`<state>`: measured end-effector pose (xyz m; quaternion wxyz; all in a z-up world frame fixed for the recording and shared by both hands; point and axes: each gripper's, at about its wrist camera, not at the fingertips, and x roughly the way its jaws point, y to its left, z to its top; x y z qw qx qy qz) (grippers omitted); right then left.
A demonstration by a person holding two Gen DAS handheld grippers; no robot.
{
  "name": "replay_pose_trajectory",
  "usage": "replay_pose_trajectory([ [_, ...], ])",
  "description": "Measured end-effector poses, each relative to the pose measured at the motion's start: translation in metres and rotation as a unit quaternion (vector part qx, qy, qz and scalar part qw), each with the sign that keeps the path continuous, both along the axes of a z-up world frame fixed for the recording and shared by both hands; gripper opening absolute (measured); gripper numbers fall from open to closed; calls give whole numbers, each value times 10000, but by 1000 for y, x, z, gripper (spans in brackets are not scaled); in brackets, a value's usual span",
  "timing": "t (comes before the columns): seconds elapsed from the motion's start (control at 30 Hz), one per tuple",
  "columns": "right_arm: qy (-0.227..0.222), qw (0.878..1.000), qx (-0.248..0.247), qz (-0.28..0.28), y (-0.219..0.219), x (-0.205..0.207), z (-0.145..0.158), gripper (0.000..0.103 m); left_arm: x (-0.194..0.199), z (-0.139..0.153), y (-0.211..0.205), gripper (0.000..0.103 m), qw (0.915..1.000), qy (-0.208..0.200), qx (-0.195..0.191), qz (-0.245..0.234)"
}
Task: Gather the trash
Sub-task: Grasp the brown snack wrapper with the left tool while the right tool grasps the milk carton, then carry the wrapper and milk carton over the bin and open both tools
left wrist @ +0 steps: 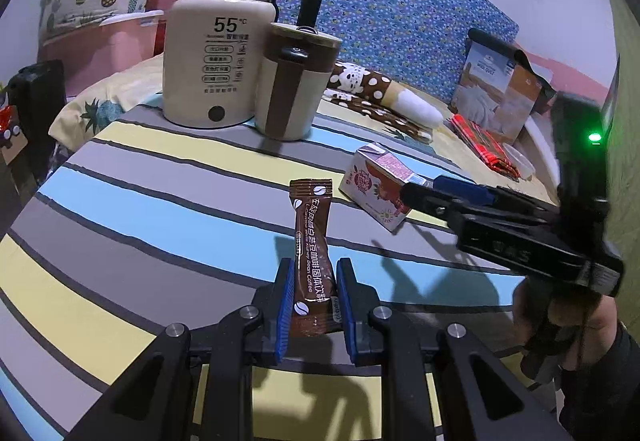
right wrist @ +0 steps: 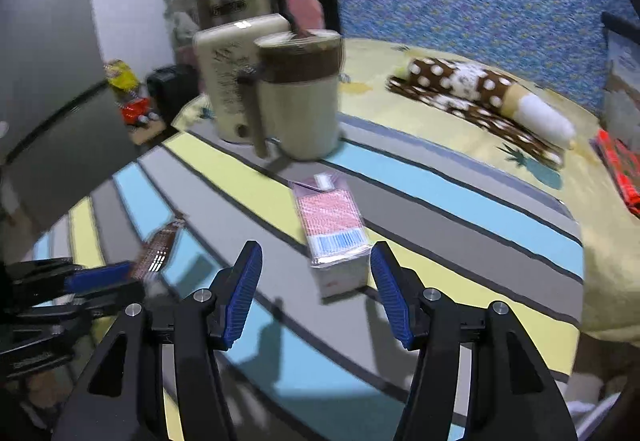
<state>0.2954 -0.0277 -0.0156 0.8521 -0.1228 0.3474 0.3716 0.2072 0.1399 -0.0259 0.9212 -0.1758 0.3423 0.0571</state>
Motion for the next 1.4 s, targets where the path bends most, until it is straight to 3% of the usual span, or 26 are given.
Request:
replay_pose_trajectory([
  [0.27, 180, 9998, -54, 25, 16, 17, -6, 57, 1, -5, 3, 22, 10000, 66, -41, -3],
  [0.3, 193, 9998, -30, 19, 15, 16, -5, 44, 1, -6, 3, 22, 10000, 79, -40, 1],
  [0.33, 221, 9998, -12, 16, 15, 17, -5, 38, 1, -6, 2, 22, 10000, 85, -38, 3],
  [0.7, 317, 9981, 281, -458, -23, -12, 6, 36, -2, 1, -16, 22, 9998, 83, 102, -128],
  [1.4, 345, 9875, 877, -1265, -118, -94, 22, 36, -59, 27, -118, 22, 9943, 70, 293, -1021],
])
